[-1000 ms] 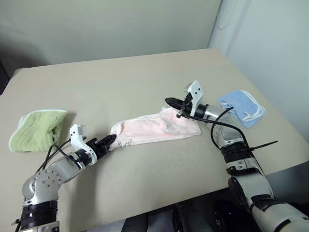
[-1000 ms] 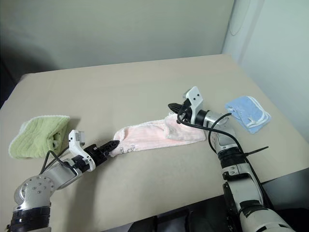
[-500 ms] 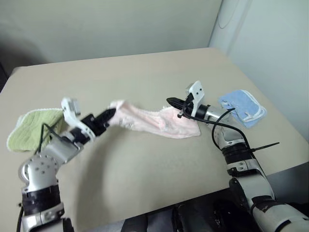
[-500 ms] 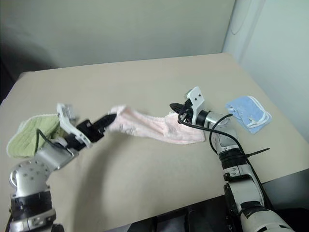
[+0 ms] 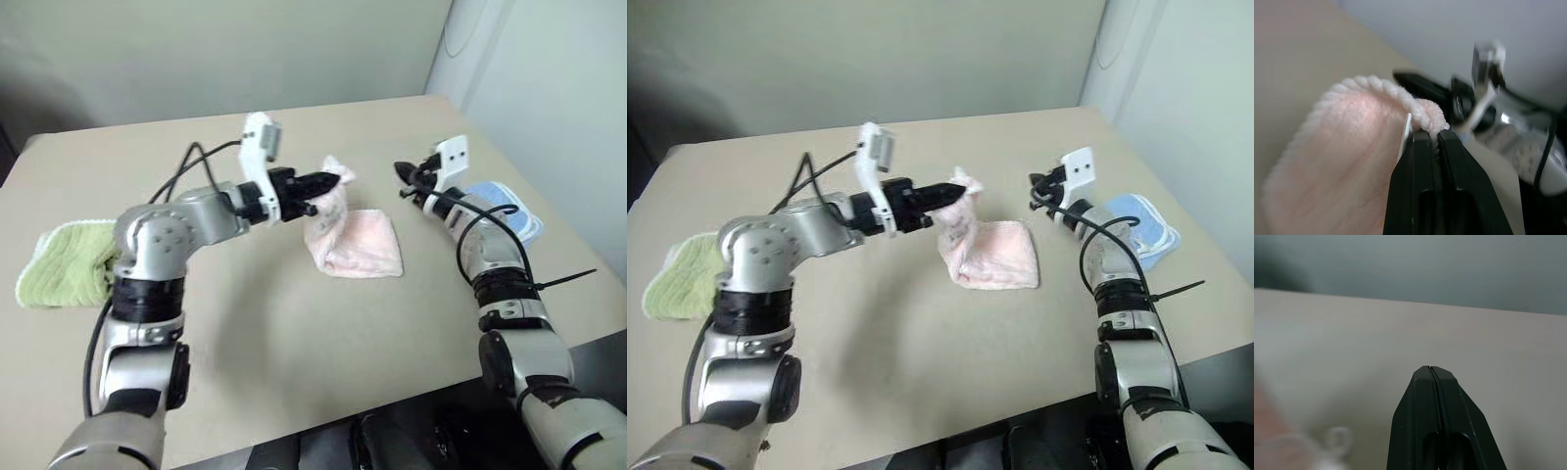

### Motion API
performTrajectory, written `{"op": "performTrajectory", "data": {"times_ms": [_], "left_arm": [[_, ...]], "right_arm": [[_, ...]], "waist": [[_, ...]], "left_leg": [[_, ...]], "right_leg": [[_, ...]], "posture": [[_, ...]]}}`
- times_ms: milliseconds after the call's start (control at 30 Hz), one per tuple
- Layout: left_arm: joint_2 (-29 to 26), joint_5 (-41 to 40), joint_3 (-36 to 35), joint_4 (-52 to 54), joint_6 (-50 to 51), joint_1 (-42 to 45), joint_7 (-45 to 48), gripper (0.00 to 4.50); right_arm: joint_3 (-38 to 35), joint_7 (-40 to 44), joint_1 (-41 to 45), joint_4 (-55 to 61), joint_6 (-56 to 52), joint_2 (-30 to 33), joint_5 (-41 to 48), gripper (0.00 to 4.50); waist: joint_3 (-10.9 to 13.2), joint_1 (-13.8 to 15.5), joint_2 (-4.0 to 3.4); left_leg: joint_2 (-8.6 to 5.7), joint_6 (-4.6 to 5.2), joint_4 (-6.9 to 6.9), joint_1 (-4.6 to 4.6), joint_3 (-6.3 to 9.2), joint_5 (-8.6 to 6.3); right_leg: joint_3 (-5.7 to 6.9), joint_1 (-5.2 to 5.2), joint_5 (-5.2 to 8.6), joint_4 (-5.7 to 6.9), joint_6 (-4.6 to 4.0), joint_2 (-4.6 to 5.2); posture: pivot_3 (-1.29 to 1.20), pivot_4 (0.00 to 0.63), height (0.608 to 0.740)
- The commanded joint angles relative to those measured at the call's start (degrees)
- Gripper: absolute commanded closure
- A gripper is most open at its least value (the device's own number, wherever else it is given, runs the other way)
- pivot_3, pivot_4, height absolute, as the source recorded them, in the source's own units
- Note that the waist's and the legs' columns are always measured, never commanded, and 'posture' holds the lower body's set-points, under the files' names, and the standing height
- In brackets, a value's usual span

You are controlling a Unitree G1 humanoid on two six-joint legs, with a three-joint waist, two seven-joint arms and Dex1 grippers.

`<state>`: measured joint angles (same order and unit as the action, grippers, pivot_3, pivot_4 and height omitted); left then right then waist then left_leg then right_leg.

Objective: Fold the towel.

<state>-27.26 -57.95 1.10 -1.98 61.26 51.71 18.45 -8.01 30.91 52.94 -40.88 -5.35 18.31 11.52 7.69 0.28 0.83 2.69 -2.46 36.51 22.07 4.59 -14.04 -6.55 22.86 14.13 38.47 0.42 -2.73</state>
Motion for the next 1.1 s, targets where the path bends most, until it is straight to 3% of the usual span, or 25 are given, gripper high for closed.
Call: {"op": "performTrajectory", "data": {"times_ms": [33,100,267,367,700,833,933,1033,1100], "left_arm": [[1.1,7.6,8.5,-2.1,-0.6,2.7,7.8,4.46],[2.0,11.7,12.7,-3.9,-1.3,3.0,11.1,4.46],[6.3,16.4,14.5,-8.4,-2.2,2.5,15.8,4.46],[8.1,18.8,14.1,-10.2,-2.0,1.8,16.8,3.73],[12.3,16.7,4.9,-7.7,0.4,0.4,17.2,0.12],[13.9,12.8,-3.3,-5.5,1.2,0.5,14.8,0.03],[12.2,13.1,-9.0,-4.3,-2.1,1.0,12.0,0.03],[7.4,18.4,-9.5,-3.6,-8.9,-0.6,12.9,0.03],[2.3,24.3,-4.5,-1.7,-15.1,-5.2,17.3,0.38]], "right_arm": [[-2.5,-3.3,0.1,1.4,1.8,0.8,0.7,4.50],[-2.8,-3.7,-1.0,2.9,1.5,0.8,0.9,4.50],[-2.6,-4.3,-4.3,7.4,0.2,0.3,0.9,4.50],[-2.6,-4.4,-5.2,8.8,-0.5,0.0,1.1,4.50],[-1.7,-2.9,-4.9,9.0,-1.5,-0.5,0.8,4.50],[-0.7,-1.6,-4.8,9.8,-1.9,-0.5,0.7,4.50],[0.8,0.9,-5.6,12.8,-3.2,0.0,1.1,4.50],[2.2,5.0,-7.1,18.1,-6.4,0.5,3.0,4.50],[3.7,8.3,-8.8,22.8,-10.2,1.3,4.5,4.50]], "waist": [[0.0,-0.2,-0.02],[0.0,-0.4,-0.02],[0.0,-0.5,-0.02],[0.0,-0.5,-0.03],[0.0,-0.4,-0.03],[0.0,-0.4,-0.03],[0.0,-0.4,-0.03],[0.0,-0.8,-0.04],[0.0,-0.9,-0.09]], "left_leg": [[0.00,-0.06,-0.02,0.02,-0.01,0.03],[0.00,-0.17,-0.02,0.08,-0.02,0.10],[0.01,-0.19,0.07,0.33,-0.01,0.11],[0.01,-0.18,0.11,0.45,-0.01,0.10],[0.00,0.05,0.48,0.58,-0.01,-0.03],[0.00,0.04,0.56,0.62,-0.01,-0.02],[0.00,0.02,0.57,0.62,-0.02,-0.01],[0.01,-0.06,0.56,0.62,-0.03,0.04],[0.01,-0.08,0.55,0.62,-0.02,0.05]], "right_leg": [[-0.02,0.04,0.00,-0.02,0.00,0.00],[-0.06,0.10,0.01,-0.08,0.01,-0.01],[-0.08,0.26,-0.03,-0.31,0.10,-0.01],[-0.10,0.31,-0.07,-0.38,0.16,-0.01],[-0.14,0.27,-0.21,-0.37,0.38,-0.01],[-0.14,0.26,-0.26,-0.38,0.42,0.00],[-0.13,0.27,-0.29,-0.37,0.41,0.00],[-0.14,0.28,-0.29,-0.36,0.40,-0.01],[-0.14,0.29,-0.29,-0.39,0.40,-0.02]], "posture": [[0.00,0.150,0.740],[0.00,0.150,0.740],[0.00,0.150,0.740],[0.00,0.150,0.740],[0.00,0.150,0.740],[0.00,0.150,0.740],[0.00,0.150,0.740],[0.00,0.150,0.740],[0.00,0.150,0.740]]}}
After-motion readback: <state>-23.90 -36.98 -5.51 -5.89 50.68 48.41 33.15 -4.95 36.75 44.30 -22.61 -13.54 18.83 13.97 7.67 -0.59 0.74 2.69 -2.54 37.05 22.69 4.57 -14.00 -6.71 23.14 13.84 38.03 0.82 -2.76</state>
